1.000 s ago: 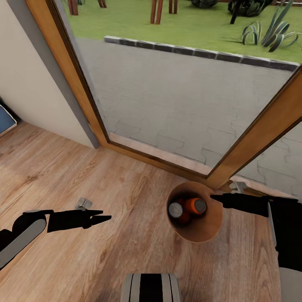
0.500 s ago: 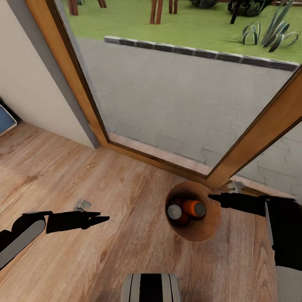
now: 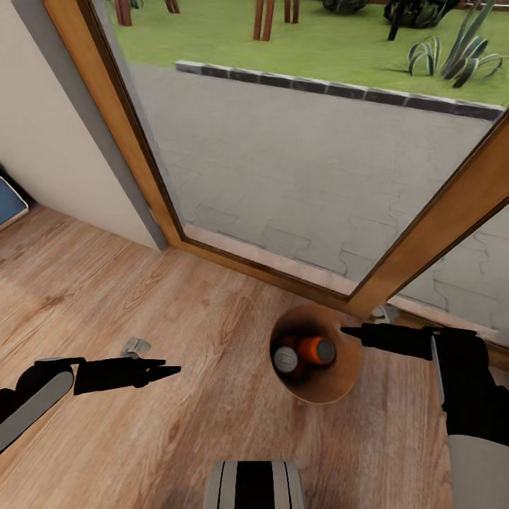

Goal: Put the three can of soda from the living room inside the tash can in the kitchen.

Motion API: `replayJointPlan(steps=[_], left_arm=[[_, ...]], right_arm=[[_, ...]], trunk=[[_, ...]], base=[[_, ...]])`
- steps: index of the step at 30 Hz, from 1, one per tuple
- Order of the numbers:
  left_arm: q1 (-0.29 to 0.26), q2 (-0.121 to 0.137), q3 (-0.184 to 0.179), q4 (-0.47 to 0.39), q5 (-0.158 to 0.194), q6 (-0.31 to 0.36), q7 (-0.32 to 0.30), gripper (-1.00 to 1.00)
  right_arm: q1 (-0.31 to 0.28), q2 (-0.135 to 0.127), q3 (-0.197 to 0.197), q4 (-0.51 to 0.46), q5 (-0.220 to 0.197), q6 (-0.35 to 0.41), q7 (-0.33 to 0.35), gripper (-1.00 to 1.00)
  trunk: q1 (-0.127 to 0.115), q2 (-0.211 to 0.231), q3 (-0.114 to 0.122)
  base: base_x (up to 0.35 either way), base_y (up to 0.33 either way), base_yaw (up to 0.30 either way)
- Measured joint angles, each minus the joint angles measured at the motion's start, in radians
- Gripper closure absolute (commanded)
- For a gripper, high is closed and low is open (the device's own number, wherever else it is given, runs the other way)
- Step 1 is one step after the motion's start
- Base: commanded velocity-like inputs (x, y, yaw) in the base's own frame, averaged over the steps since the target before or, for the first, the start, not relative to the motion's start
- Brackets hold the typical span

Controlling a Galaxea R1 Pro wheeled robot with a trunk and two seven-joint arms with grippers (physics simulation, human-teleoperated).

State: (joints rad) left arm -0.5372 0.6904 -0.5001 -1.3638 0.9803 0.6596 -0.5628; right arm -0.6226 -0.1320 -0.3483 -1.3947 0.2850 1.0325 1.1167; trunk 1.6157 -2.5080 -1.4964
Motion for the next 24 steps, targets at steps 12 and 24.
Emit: replayJointPlan(steps=[12,24], left_arm=[[0.0,-0.002,0.0,-0.001,0.0,0.0,0.001,-1.0],[0.0,-0.002,0.0,-0.001,0.0,0.0,0.0,-1.0]], right_arm=[[0.0,0.026,-0.003,0.006,0.002,-0.001,-0.006,1.0],[-0.001,0.038,-0.003,0.041,0.007,-0.004,-0.046,1.0]], trunk=[[0.0,0.0,0.0],[0.0,0.0,0.0]], base=[[0.0,0.0,0.0],[0.0,0.0,0.0]])
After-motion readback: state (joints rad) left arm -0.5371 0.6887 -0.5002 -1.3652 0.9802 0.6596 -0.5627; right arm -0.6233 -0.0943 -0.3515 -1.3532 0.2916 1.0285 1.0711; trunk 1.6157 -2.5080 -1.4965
